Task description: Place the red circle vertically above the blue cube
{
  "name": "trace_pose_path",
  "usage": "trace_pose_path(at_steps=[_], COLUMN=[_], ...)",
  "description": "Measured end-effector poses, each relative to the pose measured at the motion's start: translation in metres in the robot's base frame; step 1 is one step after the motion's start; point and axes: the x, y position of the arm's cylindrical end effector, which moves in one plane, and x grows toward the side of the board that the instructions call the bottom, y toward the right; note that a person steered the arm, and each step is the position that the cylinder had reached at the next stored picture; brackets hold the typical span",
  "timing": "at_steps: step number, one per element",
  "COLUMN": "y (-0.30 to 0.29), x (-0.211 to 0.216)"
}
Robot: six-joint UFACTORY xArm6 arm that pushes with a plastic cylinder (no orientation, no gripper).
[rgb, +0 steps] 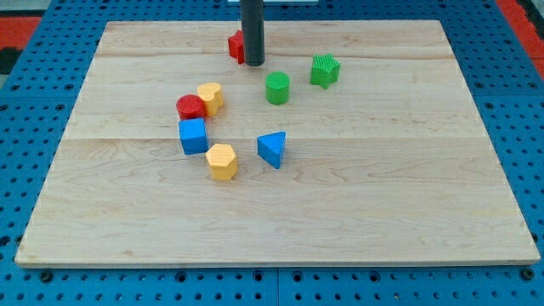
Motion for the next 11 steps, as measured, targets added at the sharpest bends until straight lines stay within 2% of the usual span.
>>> trace_pose_path(at_steps=[1,2,4,5,6,7,8,9,10,11], y=[-0.034,-0.041,-0.034,-0.033,-0.073,-0.105,-0.105,-0.108,-0.123,-0.127], x=[0.037,0.074,0.101,0.150,0.153,0.141,0.120,0.092,0.041,0.027])
